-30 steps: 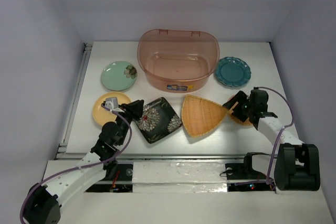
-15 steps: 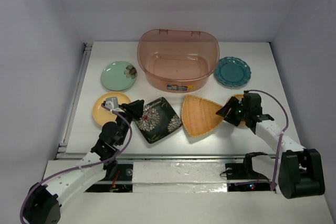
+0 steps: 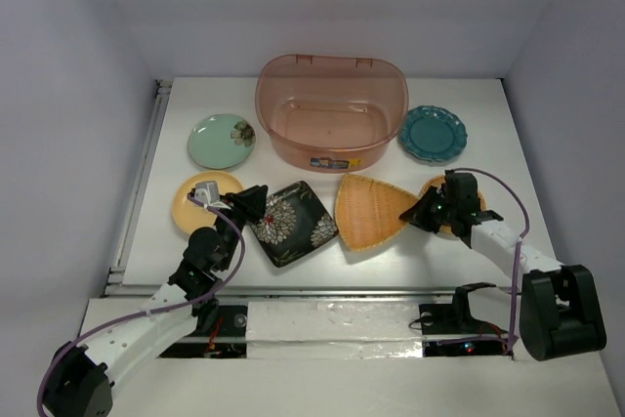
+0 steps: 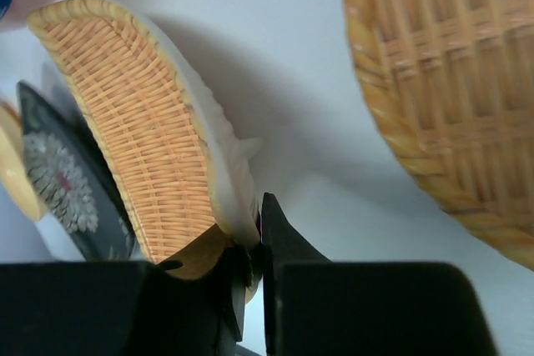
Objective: Place the plates into the plastic bin on the countertop
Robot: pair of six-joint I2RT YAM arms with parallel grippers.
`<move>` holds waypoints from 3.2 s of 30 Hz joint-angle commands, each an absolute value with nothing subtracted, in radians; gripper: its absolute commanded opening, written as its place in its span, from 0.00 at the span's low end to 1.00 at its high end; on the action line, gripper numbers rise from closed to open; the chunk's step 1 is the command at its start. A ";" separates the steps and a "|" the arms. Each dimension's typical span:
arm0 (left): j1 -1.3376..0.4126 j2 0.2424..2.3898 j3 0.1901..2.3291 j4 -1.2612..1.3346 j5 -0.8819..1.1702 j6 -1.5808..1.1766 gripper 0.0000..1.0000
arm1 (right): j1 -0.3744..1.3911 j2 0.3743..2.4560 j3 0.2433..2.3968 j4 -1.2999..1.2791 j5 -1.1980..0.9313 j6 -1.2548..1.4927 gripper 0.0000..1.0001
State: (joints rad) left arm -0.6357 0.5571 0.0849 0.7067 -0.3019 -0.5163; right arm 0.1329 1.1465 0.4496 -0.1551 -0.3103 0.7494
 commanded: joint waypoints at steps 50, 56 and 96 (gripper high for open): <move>-0.641 0.503 0.103 0.724 -0.397 -0.525 0.32 | 0.244 2.012 1.825 -0.092 -0.347 0.690 0.00; -0.641 0.523 0.104 0.732 -0.402 -0.523 0.32 | 0.265 2.085 1.819 -0.115 -0.339 0.673 0.00; -0.641 0.528 0.106 0.732 -0.411 -0.522 0.32 | 0.327 1.501 1.267 0.092 -0.278 0.538 0.06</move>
